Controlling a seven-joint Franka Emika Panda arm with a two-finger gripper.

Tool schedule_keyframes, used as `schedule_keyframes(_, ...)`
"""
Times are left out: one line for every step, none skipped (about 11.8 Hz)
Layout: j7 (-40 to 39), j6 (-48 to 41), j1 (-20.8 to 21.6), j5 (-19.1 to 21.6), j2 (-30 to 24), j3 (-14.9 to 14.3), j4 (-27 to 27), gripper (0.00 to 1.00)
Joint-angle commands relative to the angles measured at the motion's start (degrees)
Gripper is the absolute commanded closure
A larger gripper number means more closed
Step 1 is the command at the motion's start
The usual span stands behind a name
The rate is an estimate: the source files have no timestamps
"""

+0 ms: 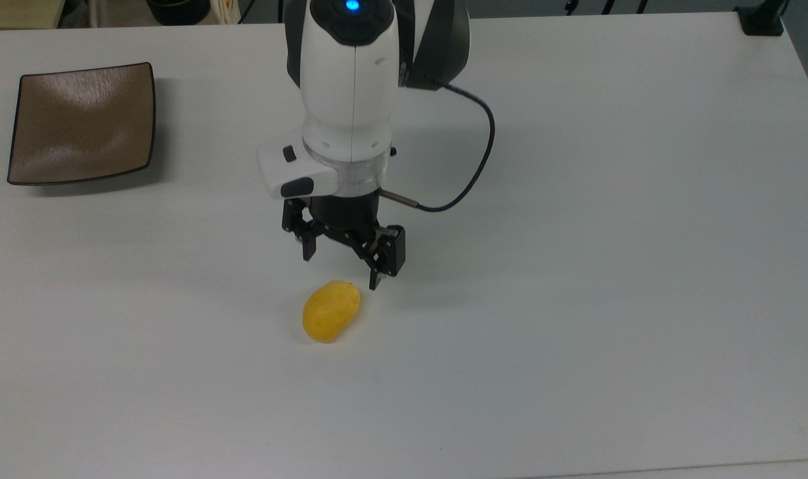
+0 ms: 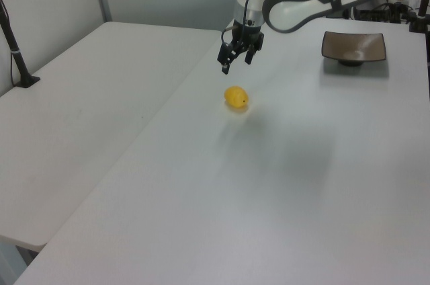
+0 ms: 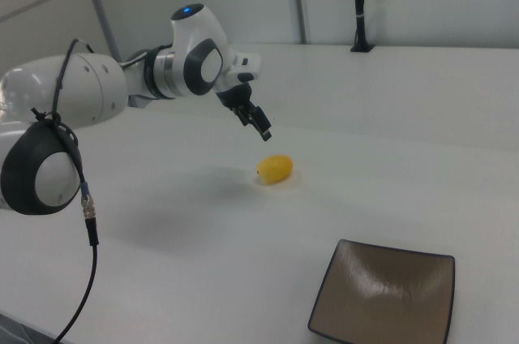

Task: Put potatoes on a ceramic plate
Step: 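Move the open gripper over the yellow potato and lower it, then close the gripper around the yellow potato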

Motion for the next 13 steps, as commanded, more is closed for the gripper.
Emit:
schedule_keyframes(1.0,4.83,0.25,-2.73,2.98,-0.78,0.85,0.0)
schedule_keyframes(1.0,5.97,-0.54,-3.43,3.77,-0.78,0.76,0.0)
schedule_keyframes(1.0,7.12,-0.81,-3.53,4.47,-0.78,0.24,0.0)
schedule_keyframes(1.0,7.65,-0.9,-4.31,5.0,-0.78,-0.03,0.0)
schedule_keyframes(1.17,8.0,-0.9,-6.14,5.79,-0.69,-0.12,0.0)
schedule_keyframes(1.35,8.18,-0.9,-6.51,6.23,-0.78,-0.64,0.0)
schedule_keyframes(1.35,9.31,-0.98,-6.51,6.41,-0.69,-1.34,0.0)
schedule_keyframes(1.35,10.28,-0.9,-6.51,6.5,-0.69,-2.13,0.0)
schedule_keyframes(1.35,10.38,-0.9,-6.51,7.28,-0.69,-2.14,0.0)
schedule_keyframes(1.35,10.38,-0.9,-6.6,7.64,-0.69,-2.23,0.0)
schedule_keyframes(1.35,10.38,-0.9,-6.6,8.16,-0.69,-2.23,0.0)
schedule_keyframes(1.35,10.38,-0.9,-6.6,8.43,-0.6,-2.23,0.0)
schedule_keyframes(1.35,10.38,-0.81,-6.6,8.69,-0.6,-2.32,0.0)
